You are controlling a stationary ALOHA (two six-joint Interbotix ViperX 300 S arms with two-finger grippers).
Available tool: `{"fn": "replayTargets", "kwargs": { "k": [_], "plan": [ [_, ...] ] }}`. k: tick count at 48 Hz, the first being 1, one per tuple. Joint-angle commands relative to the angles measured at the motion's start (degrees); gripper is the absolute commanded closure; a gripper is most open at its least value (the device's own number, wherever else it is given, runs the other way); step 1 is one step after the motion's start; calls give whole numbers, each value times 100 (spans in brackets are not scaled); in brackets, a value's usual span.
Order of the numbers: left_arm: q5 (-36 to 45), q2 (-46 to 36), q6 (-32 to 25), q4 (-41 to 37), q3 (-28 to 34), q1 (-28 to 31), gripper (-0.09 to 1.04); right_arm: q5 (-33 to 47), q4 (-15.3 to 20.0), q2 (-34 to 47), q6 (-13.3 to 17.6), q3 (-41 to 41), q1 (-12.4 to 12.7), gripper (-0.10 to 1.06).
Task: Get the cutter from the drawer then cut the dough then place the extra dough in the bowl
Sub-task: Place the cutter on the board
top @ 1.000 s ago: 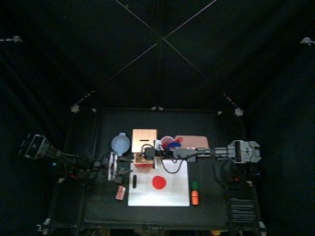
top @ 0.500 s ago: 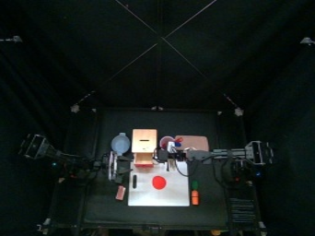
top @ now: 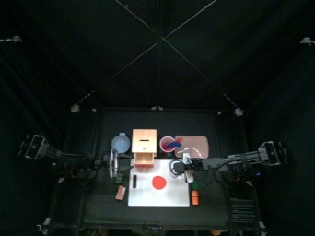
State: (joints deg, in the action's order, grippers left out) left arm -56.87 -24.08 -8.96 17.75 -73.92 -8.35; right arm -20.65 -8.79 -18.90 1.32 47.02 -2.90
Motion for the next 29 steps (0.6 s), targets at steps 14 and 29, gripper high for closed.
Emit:
{"fn": "replayTargets", "kwargs": {
  "k": [14, 29],
  "plan": [
    [-44, 0, 0, 9, 264, 114, 8, 958, -176, -70, -9, 633, 308, 53],
    [-44, 0, -9, 9, 264, 202, 8, 1362, -176, -62, -18, 791, 413, 48]
  ]
}}
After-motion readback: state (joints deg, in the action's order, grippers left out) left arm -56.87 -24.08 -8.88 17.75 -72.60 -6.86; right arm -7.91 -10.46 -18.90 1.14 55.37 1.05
